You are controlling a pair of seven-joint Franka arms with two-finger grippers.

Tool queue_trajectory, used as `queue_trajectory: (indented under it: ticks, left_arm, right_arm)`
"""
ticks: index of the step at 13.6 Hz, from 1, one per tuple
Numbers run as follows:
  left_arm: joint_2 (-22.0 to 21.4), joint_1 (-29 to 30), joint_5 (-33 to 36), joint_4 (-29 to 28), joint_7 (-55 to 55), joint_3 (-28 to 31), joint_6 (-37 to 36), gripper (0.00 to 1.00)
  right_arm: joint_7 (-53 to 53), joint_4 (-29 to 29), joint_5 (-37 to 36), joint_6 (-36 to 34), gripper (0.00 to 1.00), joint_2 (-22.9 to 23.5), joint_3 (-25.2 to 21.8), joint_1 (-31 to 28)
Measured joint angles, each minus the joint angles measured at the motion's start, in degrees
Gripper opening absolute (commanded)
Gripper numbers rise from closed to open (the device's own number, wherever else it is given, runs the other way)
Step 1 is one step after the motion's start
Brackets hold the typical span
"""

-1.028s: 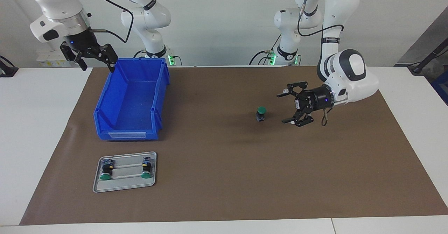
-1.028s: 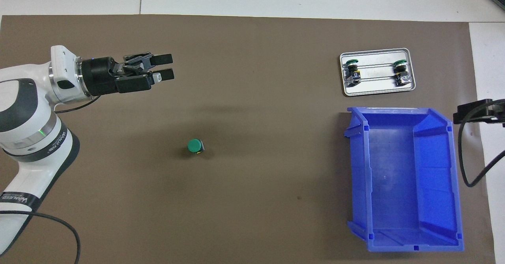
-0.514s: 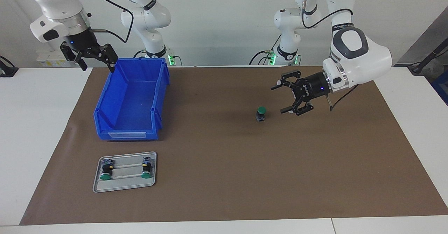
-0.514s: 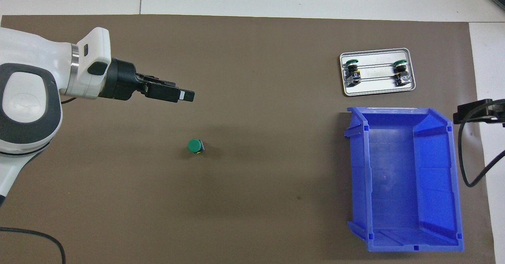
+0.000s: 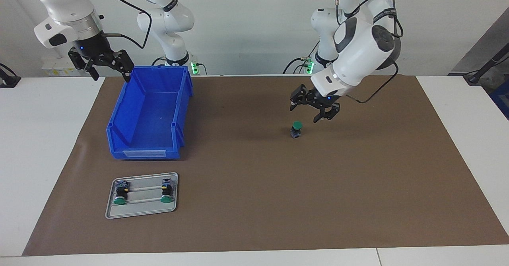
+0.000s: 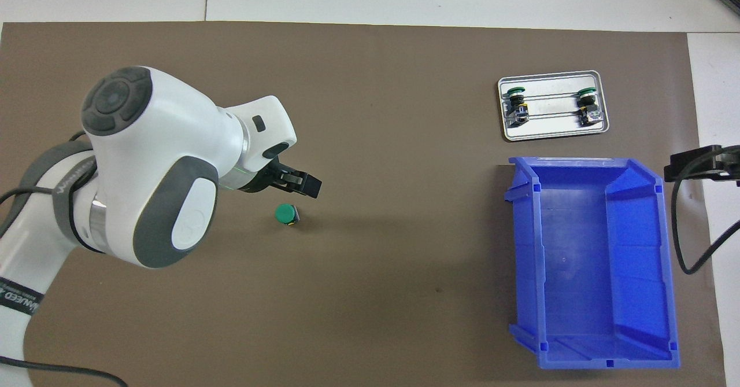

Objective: Place and press button with both arms
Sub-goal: 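Close the left gripper and press down on the green button cap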

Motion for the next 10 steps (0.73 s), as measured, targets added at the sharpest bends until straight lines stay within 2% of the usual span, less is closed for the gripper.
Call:
queue_trajectory:
  ticks: [2, 4, 8, 10]
  left_arm:
    - [-0.8, -0.8, 4.2, -2.1, -7.8, 0.0, 0.8, 0.21]
    - [-0.8, -0.9, 7.0, -3.7, -13.5, 0.1, 2.7, 0.08]
    - [-0.8, -0.9, 7.4, -10.5, -17.3, 0.7, 12.8, 0.06]
    - [-0.8, -0.9, 7.4, -13.1, -18.3, 0.6, 15.1, 0.06]
  right_arm:
    - [0.0, 0.0, 0.0, 0.0, 1.0, 0.0, 0.0, 0.0]
    - [0.0, 0.0, 0.0, 0.0, 1.0, 0.0, 0.0, 0.0]
    - [0.0, 0.0, 0.0, 0.0, 1.0, 0.0, 0.0, 0.0]
    - [0.0, 0.0, 0.0, 0.0, 1.0, 0.0, 0.0, 0.0]
